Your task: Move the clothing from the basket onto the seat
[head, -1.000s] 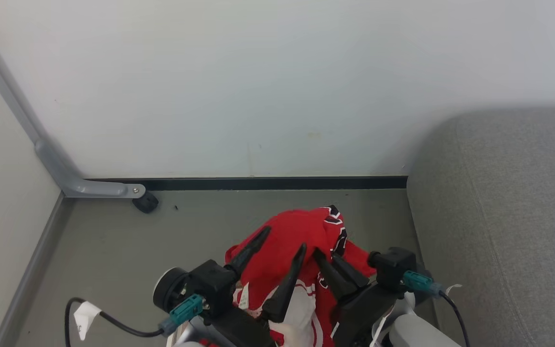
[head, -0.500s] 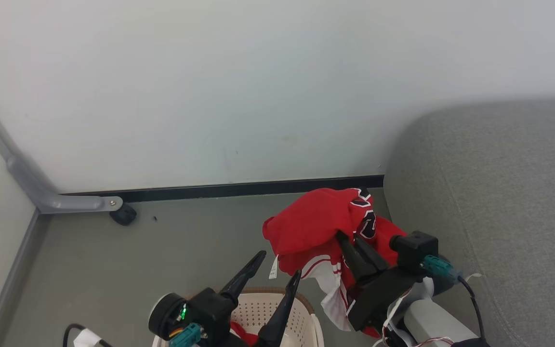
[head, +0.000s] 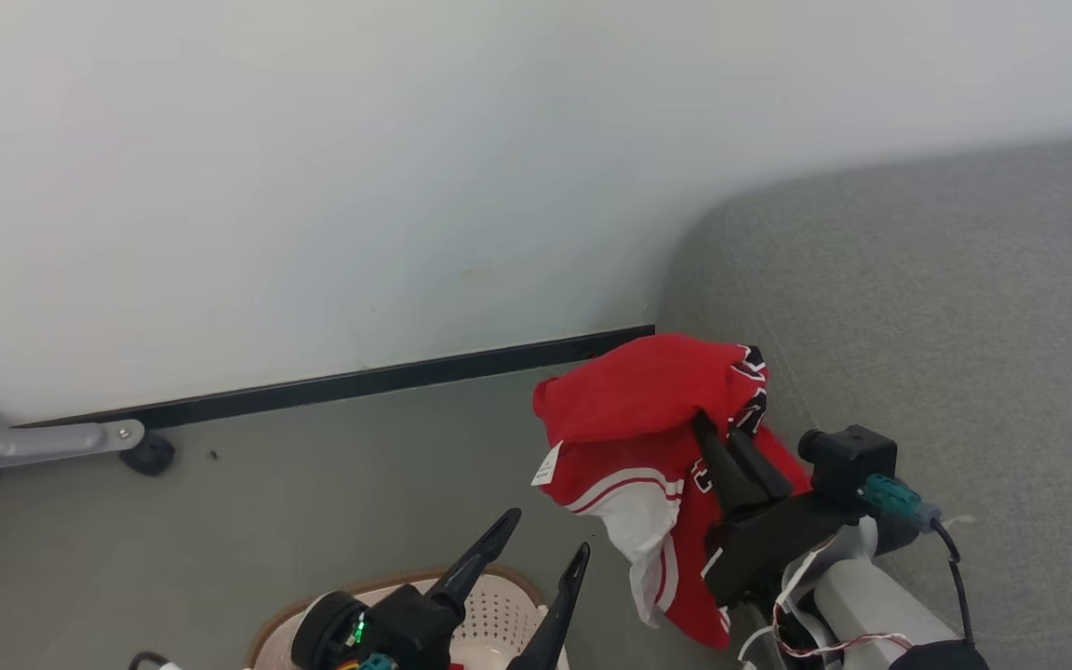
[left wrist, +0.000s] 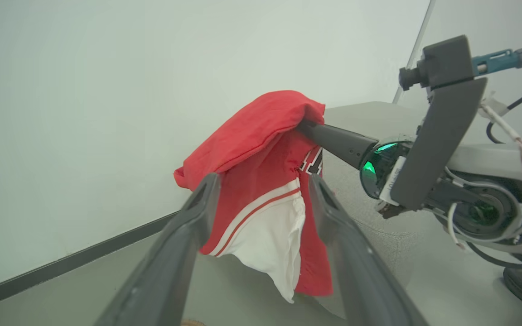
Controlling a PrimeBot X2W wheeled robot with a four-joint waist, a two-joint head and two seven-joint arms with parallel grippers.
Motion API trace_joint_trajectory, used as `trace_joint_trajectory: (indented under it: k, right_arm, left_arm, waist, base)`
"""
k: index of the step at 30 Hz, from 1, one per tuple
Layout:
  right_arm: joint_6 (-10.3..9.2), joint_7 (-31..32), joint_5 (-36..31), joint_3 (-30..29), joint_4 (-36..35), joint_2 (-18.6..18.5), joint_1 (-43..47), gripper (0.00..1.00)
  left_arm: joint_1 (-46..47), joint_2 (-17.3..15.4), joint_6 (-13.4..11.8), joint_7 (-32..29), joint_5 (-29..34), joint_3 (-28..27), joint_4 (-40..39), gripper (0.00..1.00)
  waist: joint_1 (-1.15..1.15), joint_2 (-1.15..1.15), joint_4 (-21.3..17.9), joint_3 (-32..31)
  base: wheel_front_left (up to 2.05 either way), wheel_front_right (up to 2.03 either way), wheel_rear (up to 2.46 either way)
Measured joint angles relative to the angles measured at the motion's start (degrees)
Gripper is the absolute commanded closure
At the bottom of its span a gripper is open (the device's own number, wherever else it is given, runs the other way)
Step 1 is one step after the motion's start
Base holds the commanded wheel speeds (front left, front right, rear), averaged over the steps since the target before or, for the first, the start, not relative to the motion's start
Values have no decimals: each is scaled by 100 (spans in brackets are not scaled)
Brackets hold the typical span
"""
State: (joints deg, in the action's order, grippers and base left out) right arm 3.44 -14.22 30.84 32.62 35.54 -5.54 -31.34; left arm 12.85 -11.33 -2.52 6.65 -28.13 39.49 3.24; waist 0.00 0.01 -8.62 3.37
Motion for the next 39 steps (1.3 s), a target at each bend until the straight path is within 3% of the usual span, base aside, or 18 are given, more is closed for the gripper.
trace_joint_trajectory:
  k: [27, 39]
  right_arm:
    - [-346, -1, -31, -1133, -485, -537, 36, 100]
    - [-402, -3, -20, -1783, -509, -742, -237, 100]
  left_arm:
    - [-12, -178, -52, -303, 131, 81, -231, 0]
    - [352, -191, -41, -535, 308, 203, -278, 0]
  waist:
    - [0, 0, -1772, 487]
    - [0, 0, -2055, 972]
  base:
    - [0, 0, 0]
    - [0, 0, 0]
